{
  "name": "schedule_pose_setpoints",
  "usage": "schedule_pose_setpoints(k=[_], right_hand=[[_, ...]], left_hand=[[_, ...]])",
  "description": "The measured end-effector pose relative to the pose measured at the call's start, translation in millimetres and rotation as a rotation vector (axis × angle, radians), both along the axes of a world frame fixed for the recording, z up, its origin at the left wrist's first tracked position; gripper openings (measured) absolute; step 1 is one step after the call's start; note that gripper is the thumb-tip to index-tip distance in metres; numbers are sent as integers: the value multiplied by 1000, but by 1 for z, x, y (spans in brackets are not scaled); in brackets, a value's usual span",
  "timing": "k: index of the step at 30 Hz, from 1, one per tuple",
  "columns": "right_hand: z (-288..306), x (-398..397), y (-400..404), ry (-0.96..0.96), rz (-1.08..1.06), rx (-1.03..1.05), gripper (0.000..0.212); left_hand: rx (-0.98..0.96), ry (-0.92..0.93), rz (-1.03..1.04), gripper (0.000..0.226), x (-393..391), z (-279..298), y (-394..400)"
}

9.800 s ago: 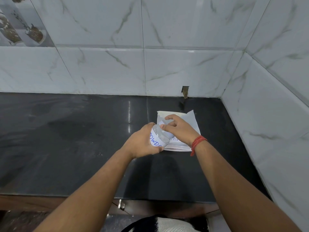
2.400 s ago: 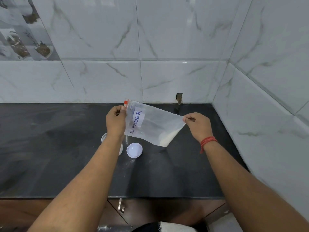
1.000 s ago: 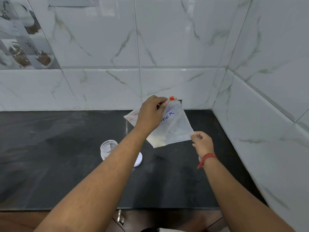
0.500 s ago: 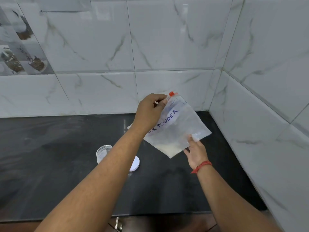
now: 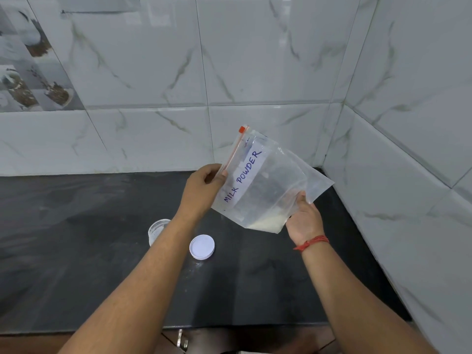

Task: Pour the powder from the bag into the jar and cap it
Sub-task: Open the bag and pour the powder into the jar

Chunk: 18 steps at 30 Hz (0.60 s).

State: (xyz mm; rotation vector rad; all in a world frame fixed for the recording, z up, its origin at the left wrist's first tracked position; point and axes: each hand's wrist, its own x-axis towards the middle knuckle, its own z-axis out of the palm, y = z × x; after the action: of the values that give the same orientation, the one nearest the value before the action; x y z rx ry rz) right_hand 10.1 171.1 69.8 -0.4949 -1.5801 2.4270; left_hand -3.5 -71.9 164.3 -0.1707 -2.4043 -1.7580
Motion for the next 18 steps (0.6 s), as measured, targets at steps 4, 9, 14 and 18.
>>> schedule_pose_setpoints(k=[4,9,14,18], right_hand=[[-2,0,1,-12,-6,48,40],[-6,-5,2,-5,-9,-72,38],[-20,-10,4,-89,-17,-154,32],[-25,-8,-2,-122,-18,-224,36]], left_hand=[[-8,-25,-12,19,1,-16,-9],[-78,90,19,17,-2,-15,-8],[-284,316,5,18,-6,6,7],[-417,413,-68,19,-6,27,23]])
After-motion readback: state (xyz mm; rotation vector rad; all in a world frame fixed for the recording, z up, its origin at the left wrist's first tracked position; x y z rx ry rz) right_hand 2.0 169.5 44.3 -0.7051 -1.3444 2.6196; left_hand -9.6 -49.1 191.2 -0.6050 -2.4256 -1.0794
